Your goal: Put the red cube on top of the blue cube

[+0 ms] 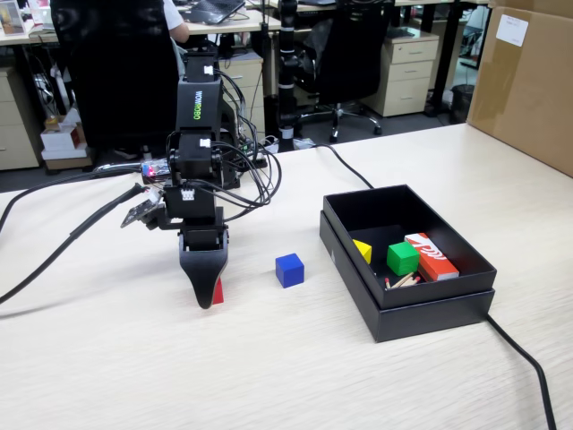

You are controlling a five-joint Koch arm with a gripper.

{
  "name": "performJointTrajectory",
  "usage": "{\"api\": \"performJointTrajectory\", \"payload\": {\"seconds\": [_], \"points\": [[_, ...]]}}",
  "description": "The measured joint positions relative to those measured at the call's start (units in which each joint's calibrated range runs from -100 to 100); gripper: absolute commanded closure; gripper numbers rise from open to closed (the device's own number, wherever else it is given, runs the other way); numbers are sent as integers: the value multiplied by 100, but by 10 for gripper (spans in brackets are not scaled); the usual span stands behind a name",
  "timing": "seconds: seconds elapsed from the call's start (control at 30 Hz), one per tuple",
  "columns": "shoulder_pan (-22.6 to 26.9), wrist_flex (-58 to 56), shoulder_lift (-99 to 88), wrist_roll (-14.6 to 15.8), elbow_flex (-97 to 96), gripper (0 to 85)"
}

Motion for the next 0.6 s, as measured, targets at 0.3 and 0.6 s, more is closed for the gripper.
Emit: {"api": "performJointTrajectory", "payload": {"seconds": [0.3, 0.6], "points": [[5, 8, 0, -5, -82, 503], [5, 62, 0, -5, -173, 613]]}}
